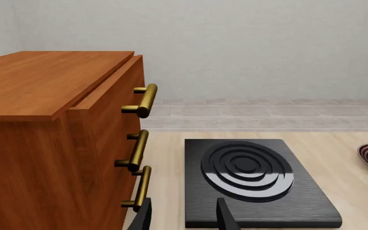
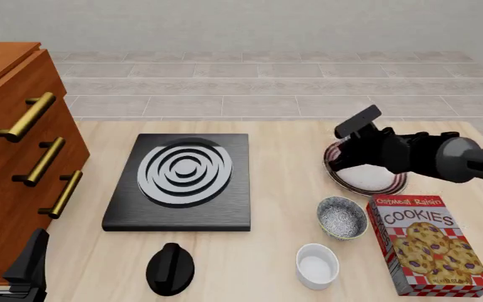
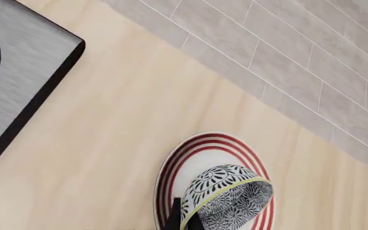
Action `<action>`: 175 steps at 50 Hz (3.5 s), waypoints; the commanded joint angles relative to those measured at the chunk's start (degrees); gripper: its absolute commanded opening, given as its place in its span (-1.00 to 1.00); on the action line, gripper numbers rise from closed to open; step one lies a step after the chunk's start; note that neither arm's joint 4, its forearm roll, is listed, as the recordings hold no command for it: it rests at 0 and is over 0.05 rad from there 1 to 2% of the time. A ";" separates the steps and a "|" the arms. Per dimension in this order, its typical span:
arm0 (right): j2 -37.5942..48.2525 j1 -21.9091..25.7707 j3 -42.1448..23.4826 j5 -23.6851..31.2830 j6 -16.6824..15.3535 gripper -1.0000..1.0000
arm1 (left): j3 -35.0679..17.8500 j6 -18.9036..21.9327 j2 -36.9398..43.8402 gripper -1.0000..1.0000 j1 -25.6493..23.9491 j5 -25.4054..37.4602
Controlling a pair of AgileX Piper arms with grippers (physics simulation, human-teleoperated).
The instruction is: Pick the akita bowl from table center and place it on the plate.
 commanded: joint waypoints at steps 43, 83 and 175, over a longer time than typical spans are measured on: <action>9.18 -7.45 -3.58 4.00 -8.44 -1.00 | 0.00 0.00 0.00 1.00 0.00 0.00; 11.99 -7.32 -3.48 4.73 -18.22 -1.00 | 0.00 0.00 0.00 1.00 0.00 0.00; -24.60 -1.39 22.43 -5.16 -12.50 1.00 | 0.00 0.00 0.00 1.00 0.00 0.00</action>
